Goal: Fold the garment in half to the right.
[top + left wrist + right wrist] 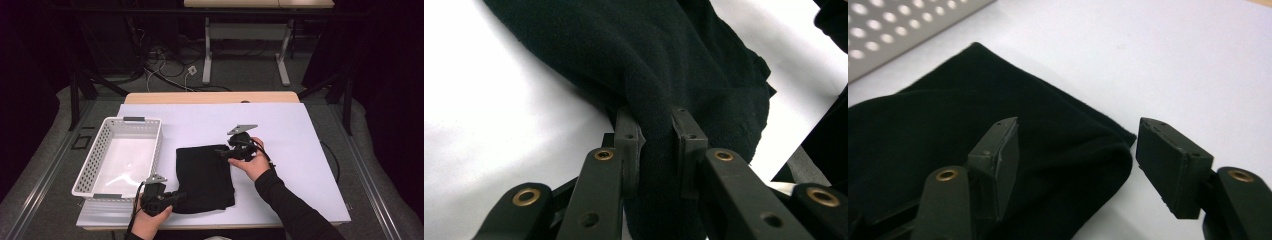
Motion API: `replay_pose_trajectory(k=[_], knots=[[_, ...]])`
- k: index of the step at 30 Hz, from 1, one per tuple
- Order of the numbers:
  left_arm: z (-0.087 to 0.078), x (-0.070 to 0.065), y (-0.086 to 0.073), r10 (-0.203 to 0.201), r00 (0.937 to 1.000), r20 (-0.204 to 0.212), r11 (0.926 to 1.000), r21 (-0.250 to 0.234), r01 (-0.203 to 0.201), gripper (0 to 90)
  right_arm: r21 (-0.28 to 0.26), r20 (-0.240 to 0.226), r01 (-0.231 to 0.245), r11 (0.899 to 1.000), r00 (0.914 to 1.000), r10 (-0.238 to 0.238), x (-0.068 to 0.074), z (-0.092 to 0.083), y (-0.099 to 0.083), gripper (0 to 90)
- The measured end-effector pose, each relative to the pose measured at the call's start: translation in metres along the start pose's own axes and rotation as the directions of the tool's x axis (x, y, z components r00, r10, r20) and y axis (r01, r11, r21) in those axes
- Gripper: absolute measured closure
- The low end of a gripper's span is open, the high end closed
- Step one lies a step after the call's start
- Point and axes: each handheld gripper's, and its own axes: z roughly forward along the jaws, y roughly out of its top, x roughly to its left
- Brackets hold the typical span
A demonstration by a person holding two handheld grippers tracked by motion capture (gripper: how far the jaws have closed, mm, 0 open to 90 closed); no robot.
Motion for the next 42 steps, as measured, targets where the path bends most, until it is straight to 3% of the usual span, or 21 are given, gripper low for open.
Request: replay_pose_trajectory(k=[7,16,28,42], knots=[[0.0,0.0,0.0,0.001,1.0,0.001,1.0,0.003,-0.001,77.2,0.046,0.009,0.0,0.999,1.0,0.0,-0.005,0.02,0.007,31.8],[0.001,0.001,0.0,-0.002,1.0,0.005,1.0,0.004,0.002,77.2,0.093,0.01,0.001,0.996,0.9999,-0.002,-0.015,0.036,0.002,31.9],[0.001,-0.001,0.0,0.0,1.0,-0.002,1.0,-0.001,0.0,77.2,0.116,0.003,0.007,0.993,1.0,-0.007,-0.034,0.039,-0.004,33.5],[0.001,-0.001,0.0,0.004,1.0,-0.005,1.0,-0.001,-0.004,77.1,0.115,-0.038,0.038,0.993,0.9987,-0.033,-0.034,0.047,-0.006,41.0]])
